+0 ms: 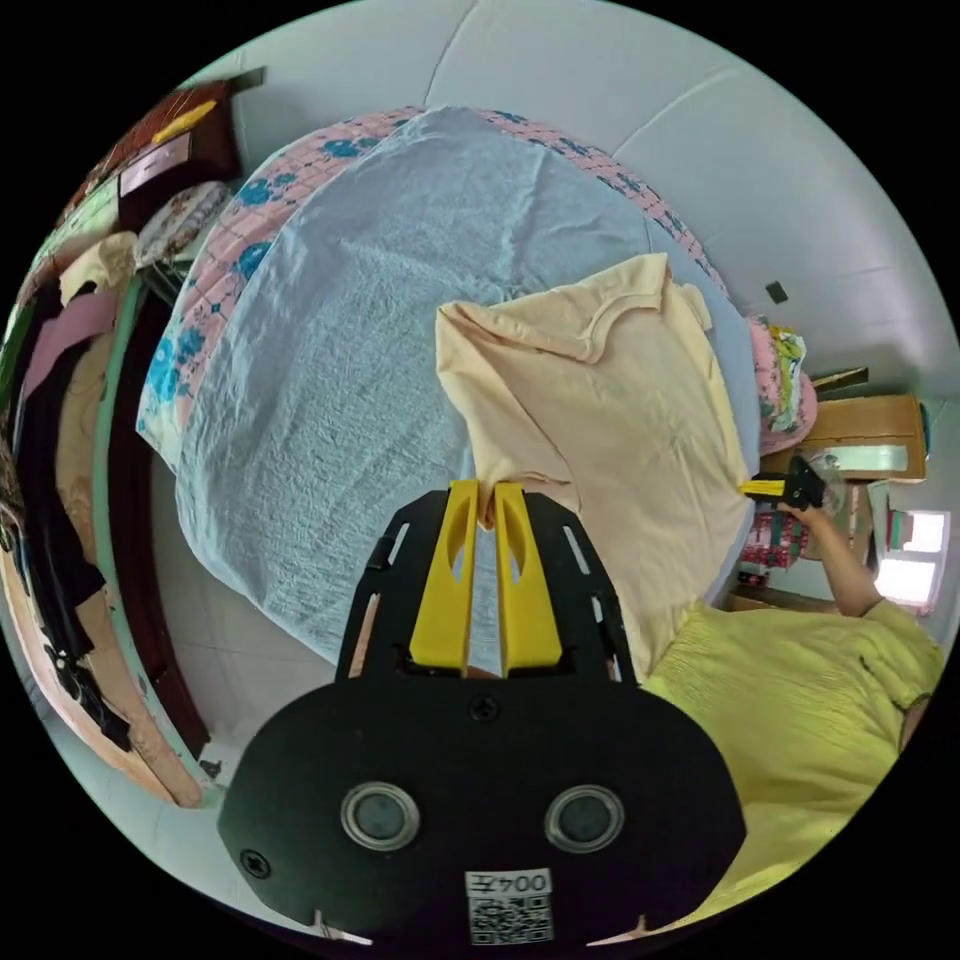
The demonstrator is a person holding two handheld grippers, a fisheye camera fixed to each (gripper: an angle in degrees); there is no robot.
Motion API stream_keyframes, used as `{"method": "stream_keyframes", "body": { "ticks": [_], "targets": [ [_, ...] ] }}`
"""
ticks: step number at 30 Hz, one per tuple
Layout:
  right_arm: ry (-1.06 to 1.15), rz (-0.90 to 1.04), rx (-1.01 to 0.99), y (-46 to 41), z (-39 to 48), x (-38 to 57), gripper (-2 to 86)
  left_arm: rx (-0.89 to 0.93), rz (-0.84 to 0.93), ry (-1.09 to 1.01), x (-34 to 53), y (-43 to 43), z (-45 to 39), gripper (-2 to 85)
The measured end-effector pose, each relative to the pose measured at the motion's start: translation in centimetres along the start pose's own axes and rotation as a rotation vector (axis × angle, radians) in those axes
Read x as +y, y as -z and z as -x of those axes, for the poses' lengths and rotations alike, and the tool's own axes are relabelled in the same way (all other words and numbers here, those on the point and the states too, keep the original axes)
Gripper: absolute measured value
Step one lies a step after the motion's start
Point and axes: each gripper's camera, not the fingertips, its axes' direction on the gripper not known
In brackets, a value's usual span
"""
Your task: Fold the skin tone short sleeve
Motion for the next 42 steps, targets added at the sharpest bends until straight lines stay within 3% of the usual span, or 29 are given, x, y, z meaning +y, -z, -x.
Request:
{"method": "stream_keyframes", "body": {
  "ticks": [6, 12, 15, 18, 23, 27, 31, 37, 42],
  "targets": [
    [-0.019, -0.013, 0.003, 0.4, 0.2, 0.1, -0.4, 0.132, 0.023, 0.146, 2.2, -3.5, 7.1, 2.1],
    [-0.035, -0.028, -0.013, 0.9, 0.1, 0.2, -0.3, -0.004, -0.109, 0.233, 6.8, -4.2, 8.1, 3.1],
    [-0.040, -0.028, -0.022, 1.1, 0.0, 0.2, 0.0, -0.189, -0.186, 0.116, 7.5, -2.7, 4.1, 4.8],
    [-0.041, -0.030, -0.010, 1.3, 0.3, 0.2, 0.1, -0.192, -0.262, -0.134, 7.2, -2.8, -2.6, 8.0],
    [-0.056, -0.043, -0.004, 1.7, 0.5, 0.4, 0.2, -0.340, -0.100, -0.204, 4.3, -8.1, -7.5, 15.8],
    [-0.068, -0.052, -0.011, 2.0, 0.4, 0.7, 0.1, -0.369, -0.064, -0.151, 3.5, -9.5, -7.1, 11.8],
    [-0.050, -0.041, 0.000, 2.3, 0.5, 0.6, 0.0, -0.284, -0.080, -0.108, 3.4, -6.7, -5.6, 4.1],
    [-0.054, -0.035, -0.038, 2.6, -0.3, 0.9, -0.2, -0.276, -0.153, 0.014, 2.9, -1.5, -1.7, 1.8],
    [-0.049, -0.031, -0.040, 2.8, -0.6, 1.3, -0.2, -0.329, -0.073, 0.103, 1.5, -3.2, 2.3, 1.9]
  ]
}}
